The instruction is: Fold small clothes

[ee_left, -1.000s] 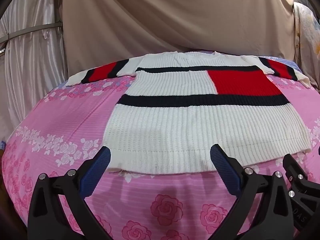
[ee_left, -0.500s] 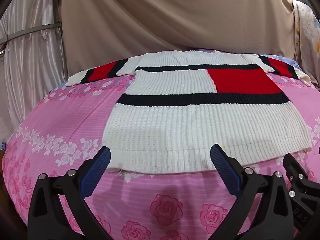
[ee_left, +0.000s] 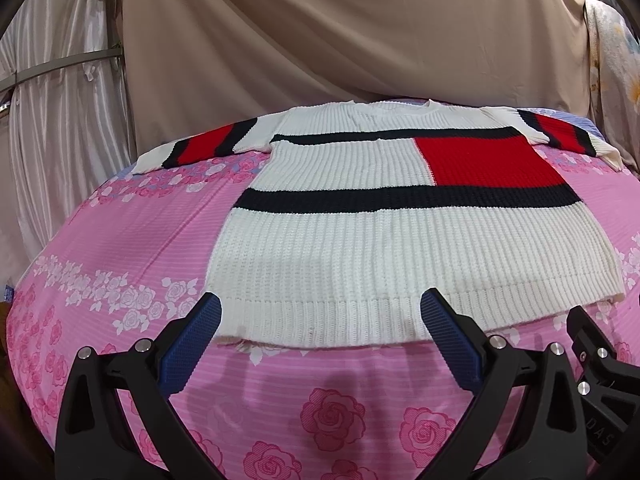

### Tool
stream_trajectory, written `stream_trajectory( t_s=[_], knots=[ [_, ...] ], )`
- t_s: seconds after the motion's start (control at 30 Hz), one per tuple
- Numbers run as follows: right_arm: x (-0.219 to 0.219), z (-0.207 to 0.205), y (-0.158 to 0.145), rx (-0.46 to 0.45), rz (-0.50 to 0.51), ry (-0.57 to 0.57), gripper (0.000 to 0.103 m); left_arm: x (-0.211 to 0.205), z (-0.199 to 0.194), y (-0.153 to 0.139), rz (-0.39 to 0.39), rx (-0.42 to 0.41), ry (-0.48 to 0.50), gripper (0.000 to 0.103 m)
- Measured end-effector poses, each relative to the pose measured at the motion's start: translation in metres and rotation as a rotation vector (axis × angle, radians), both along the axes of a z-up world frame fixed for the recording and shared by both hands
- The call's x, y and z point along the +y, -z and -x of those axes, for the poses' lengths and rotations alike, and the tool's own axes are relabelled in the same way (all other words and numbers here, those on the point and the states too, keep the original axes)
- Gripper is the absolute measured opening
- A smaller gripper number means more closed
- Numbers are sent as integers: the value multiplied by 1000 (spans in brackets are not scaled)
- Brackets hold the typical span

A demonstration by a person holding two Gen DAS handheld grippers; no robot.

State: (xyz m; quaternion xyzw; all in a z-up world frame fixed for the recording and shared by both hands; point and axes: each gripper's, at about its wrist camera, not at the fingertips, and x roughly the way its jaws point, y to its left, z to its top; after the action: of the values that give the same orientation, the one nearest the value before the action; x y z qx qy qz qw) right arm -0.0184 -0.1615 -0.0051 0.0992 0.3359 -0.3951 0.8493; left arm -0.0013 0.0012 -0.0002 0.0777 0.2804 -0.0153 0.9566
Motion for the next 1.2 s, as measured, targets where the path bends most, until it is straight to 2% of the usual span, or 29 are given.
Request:
stream_trajectory(
  t_s=[1.2],
  knots=[
    [1, -1, 0, -5, 0, -3, 98, -3, 0, 0, -16, -6, -3, 98]
  ],
)
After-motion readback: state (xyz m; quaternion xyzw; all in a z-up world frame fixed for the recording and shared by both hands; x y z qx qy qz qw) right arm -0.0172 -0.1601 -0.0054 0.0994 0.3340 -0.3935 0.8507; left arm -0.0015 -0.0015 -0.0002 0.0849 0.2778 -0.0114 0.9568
